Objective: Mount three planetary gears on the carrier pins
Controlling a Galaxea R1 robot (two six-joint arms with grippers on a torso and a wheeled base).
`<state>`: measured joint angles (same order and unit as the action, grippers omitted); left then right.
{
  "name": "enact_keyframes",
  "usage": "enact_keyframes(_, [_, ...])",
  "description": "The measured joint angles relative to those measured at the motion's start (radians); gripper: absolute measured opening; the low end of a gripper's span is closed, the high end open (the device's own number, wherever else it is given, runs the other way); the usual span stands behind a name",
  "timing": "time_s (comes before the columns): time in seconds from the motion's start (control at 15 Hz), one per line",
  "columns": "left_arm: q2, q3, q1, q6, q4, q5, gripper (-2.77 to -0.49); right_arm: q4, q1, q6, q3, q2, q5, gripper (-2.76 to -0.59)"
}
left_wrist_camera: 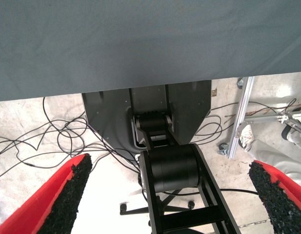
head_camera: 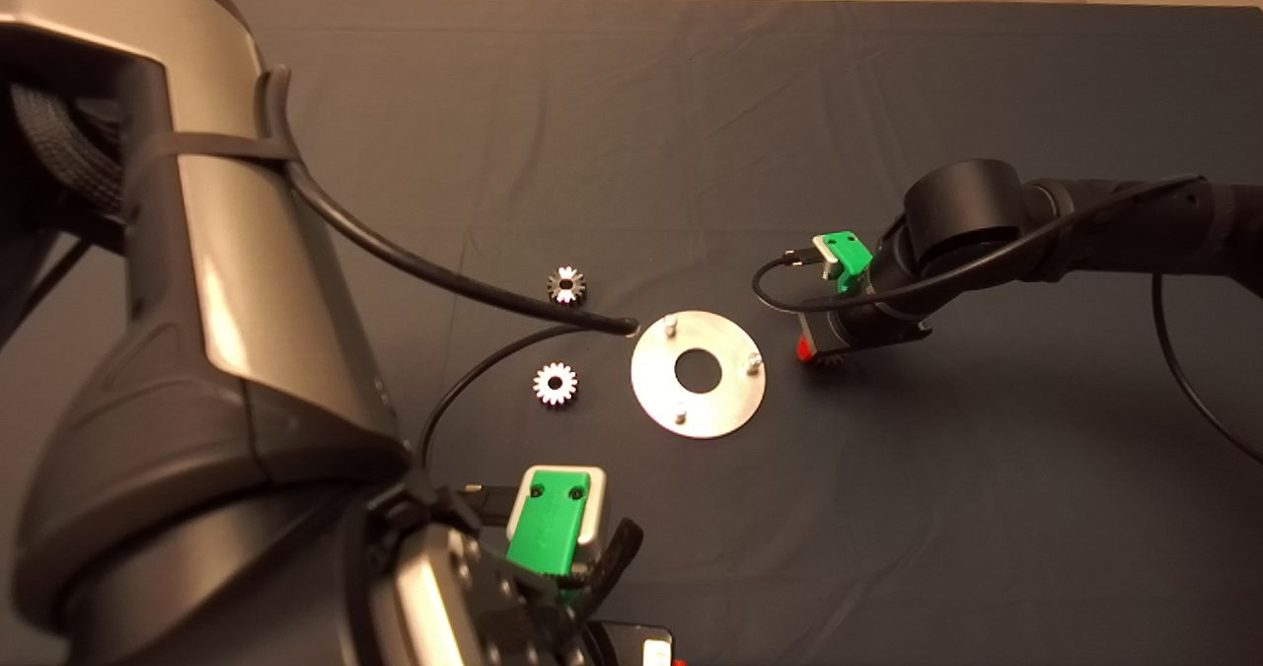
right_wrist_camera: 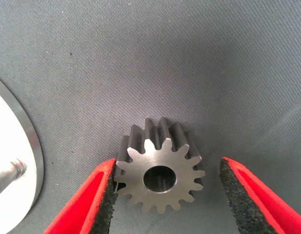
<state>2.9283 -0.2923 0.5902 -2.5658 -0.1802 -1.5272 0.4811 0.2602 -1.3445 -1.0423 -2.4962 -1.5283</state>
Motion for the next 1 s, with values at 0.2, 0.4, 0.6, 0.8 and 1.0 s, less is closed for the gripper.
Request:
enact_keyframes(0.2, [0.0,0.0,0.0,0.0,0.008,0.0,-0.92,0.0,0.0,0.0,0.005,0.0,0.003,-1.98])
enact_keyframes(0.4, [0.0,0.0,0.0,0.0,0.018,0.0,-0.92,0.0,0.0,0.0,0.015,0.0,0.002,-1.98])
enact_keyframes(0.6, [0.0,0.0,0.0,0.0,0.02,0.0,-0.92,0.0,0.0,0.0,0.023,0.0,0.001,-2.13])
enact_keyframes(0.8, [0.0,0.0,0.0,0.0,0.023,0.0,-0.92,0.0,0.0,0.0,0.03,0.003,0.001,-2.13])
enact_keyframes(1.0, [0.0,0.0,0.0,0.0,0.024,0.0,-0.92,0.0,-0.003,0.0,0.03,0.007,0.001,-2.13])
